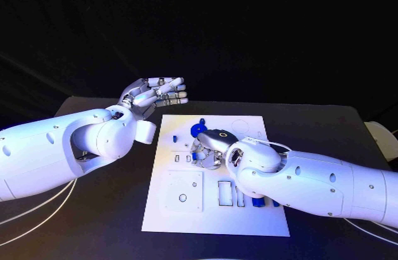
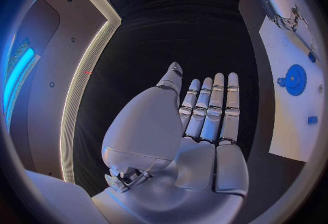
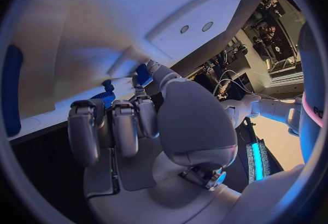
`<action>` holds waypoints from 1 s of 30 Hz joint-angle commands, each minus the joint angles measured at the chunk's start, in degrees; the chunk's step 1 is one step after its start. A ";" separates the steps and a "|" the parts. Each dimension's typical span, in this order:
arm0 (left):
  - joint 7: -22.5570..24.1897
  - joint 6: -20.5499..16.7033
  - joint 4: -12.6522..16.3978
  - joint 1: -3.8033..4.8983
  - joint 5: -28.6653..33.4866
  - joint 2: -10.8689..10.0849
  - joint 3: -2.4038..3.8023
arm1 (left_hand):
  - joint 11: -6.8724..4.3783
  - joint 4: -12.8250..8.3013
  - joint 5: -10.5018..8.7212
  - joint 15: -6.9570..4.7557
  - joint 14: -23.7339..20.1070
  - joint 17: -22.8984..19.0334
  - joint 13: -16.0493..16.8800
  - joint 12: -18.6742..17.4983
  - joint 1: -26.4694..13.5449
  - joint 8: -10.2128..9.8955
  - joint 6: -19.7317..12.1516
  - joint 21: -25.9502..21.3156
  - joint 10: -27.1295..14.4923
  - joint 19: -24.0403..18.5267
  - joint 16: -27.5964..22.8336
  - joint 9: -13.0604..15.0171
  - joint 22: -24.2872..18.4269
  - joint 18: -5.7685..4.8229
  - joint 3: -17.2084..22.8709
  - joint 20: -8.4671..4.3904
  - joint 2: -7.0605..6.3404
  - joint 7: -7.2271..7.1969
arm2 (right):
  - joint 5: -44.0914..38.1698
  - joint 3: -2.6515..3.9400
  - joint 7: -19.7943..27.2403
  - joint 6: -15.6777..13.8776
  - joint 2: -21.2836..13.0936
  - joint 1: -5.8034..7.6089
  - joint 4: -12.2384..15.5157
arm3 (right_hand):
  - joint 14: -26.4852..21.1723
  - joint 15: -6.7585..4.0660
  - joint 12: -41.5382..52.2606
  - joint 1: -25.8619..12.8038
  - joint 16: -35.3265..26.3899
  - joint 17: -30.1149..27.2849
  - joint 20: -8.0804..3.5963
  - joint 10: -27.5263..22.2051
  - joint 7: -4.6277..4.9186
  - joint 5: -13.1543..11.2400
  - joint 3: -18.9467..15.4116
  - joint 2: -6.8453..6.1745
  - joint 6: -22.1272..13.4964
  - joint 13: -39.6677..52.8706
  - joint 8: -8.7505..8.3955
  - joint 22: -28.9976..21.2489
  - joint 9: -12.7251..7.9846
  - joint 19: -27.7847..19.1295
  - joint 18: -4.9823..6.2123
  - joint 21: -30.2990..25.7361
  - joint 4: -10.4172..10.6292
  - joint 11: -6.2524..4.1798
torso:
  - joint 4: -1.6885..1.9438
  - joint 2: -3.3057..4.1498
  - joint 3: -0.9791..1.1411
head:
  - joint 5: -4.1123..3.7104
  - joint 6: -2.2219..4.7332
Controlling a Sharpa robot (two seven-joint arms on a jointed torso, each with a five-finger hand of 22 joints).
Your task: Assemble the parts on the task board
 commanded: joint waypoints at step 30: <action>-9.70 4.29 -3.26 0.04 -8.59 0.42 -0.03 | -3.63 1.76 0.13 -4.70 15.71 4.61 1.60 3.39 -3.73 1.24 6.10 6.21 10.97 10.83 8.06 0.45 2.34 0.84 -3.09 -4.08 -0.12 -1.91 | 13.25 0.32 19.18 -16.40 -7.95 1.60 5.51 | 4.88 1.54 -2.07 0.86 -1.52 10.89 1.57 -2.61 1.05 -0.11 -8.36 -0.33 -3.62 2.86 -1.47 9.01 -1.22 0.15 1.15 -4.91 2.89 1.05 | -0.25 -0.84 0.11 | -0.13 0.32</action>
